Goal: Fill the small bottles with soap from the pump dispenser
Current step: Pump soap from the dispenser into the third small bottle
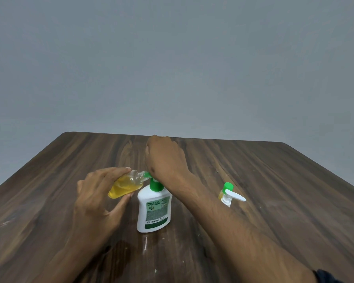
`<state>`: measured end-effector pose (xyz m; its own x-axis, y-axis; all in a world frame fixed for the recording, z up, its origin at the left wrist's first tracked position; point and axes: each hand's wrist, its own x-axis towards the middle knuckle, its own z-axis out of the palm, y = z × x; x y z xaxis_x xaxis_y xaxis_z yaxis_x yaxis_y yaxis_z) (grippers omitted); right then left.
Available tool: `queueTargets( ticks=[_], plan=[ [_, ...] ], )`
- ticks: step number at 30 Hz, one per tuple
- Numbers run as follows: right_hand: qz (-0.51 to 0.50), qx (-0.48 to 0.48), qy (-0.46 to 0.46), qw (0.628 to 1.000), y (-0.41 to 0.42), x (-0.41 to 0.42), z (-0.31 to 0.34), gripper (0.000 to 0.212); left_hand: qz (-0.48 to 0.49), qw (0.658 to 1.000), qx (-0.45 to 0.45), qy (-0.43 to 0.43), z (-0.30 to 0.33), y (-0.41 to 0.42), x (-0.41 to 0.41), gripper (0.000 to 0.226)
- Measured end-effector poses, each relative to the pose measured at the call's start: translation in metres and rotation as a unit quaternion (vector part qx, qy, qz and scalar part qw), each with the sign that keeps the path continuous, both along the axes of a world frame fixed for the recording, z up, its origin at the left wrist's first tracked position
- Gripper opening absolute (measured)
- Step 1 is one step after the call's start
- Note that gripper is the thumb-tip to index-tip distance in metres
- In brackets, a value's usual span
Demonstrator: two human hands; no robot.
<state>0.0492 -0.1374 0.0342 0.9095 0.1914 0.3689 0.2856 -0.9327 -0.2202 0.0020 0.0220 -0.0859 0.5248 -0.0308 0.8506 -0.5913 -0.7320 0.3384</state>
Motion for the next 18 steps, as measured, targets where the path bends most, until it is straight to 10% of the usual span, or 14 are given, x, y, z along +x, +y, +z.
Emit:
queueTargets(
  ticks=[18],
  plan=[
    [0.007,-0.001,-0.002,1.000,-0.0005,-0.0014,0.0016,0.017,-0.001,1.000,0.006,0.002,0.0003,0.0004,0.0006,0.045]
  ],
)
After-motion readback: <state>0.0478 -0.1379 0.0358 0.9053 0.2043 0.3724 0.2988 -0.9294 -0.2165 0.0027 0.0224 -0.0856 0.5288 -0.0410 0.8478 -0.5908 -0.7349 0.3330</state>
